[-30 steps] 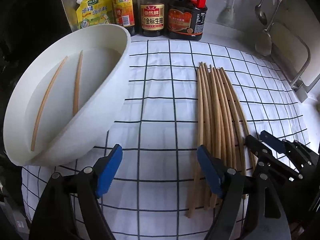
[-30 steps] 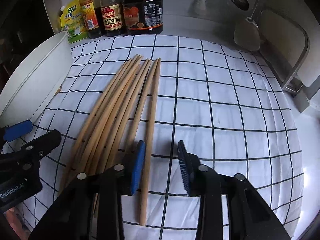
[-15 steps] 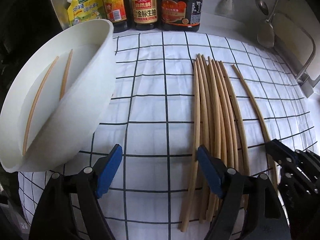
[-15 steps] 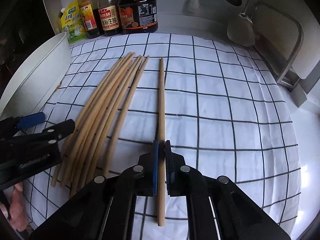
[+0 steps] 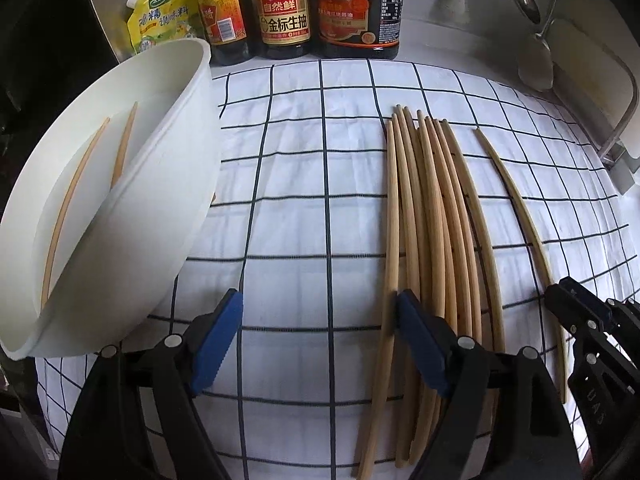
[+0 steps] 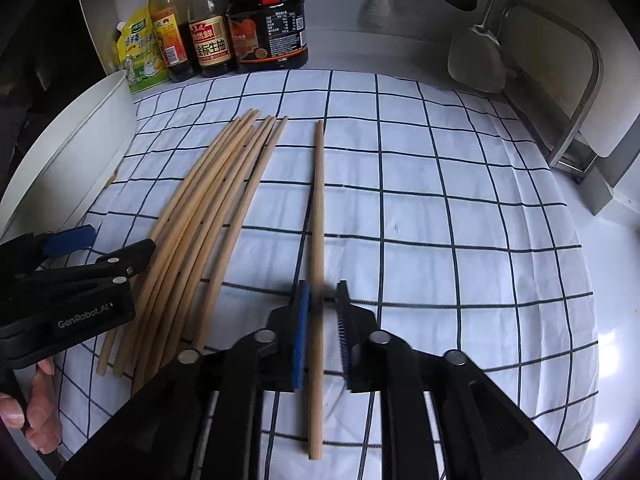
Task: Organize utensils
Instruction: 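Grasp a chopstick with the right tool while the left tool grasps another, then carry both chopsticks into the white bowl and open both tools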
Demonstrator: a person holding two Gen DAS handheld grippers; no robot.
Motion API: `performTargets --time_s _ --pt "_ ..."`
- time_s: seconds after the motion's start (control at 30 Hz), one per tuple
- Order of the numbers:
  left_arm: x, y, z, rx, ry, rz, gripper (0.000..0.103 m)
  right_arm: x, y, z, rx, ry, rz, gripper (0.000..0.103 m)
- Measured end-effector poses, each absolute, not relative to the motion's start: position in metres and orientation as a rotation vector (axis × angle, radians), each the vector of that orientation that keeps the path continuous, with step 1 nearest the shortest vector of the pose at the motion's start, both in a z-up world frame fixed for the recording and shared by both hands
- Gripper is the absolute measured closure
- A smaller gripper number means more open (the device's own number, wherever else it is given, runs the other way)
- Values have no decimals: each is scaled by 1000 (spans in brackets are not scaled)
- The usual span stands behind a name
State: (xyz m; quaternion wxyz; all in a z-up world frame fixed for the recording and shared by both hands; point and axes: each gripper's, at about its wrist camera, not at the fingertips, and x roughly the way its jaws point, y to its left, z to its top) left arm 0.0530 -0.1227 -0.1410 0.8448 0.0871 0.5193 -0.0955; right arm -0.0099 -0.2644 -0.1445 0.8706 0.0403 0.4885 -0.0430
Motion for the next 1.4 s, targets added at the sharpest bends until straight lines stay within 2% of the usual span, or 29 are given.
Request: performTargets --time_s 0.1,0.4,0.47,0.5,0.53,0.57,0.63,0.67,0.7,0.97,1.23,1.4 --pt "59 -123 -142 178 1101 -190 17 -6 -264 -145 68 1017 -91 78" --pt "70 -125 -143 153 1113 -191 17 6 -261 -147 27 990 -88 78" --pt "71 -125 -142 136 1120 -207 24 8 -259 -147 14 984 -77 83" --pt "70 -127 -142 132 1118 -218 32 8 -257 -147 7 983 -70 89" --pt "69 -128 -140 136 1112 -226 44 8 -256 -147 -2 983 -70 96" --pt "66 -132 -138 144 1103 -244 51 8 -254 -147 -12 983 -72 96" --pt "62 -138 -136 157 1098 -270 83 8 -253 -148 -14 984 -70 96" --pt "59 -141 -135 166 1100 -286 92 8 -254 -147 -6 986 -66 96" --pt "58 -143 -135 171 1103 -293 96 7 -254 -147 1 987 -63 97" --pt "43 -136 -116 105 1092 -363 96 -8 -265 -134 120 985 -53 97" --pt "45 -86 -53 19 1019 -360 96 -14 -252 -68 176 908 -17 97" --pt "55 -36 -13 15 958 -300 96 11 -206 -24 190 855 90 97"
